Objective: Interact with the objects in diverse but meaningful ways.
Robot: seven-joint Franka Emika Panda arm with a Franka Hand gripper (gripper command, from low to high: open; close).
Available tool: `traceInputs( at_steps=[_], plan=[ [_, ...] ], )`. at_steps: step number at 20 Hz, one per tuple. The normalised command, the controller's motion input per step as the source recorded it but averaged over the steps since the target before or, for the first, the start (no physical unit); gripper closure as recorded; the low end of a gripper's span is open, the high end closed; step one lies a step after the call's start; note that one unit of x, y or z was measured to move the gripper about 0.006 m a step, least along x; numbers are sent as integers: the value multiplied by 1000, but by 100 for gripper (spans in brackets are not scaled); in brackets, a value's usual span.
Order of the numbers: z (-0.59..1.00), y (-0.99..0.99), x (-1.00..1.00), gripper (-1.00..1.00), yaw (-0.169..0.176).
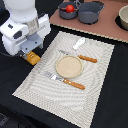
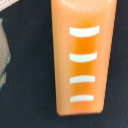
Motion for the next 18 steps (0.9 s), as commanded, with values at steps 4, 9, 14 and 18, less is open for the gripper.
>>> traceInputs(
  at_steps=[4, 9, 14, 18],
  plan=[
    [-359, -21, 0, -100, 29],
    [-299, -8, 5, 100, 33],
    [-277, -2, 23, 100, 33],
    [-275, -27, 1, 100, 29]
  ],
)
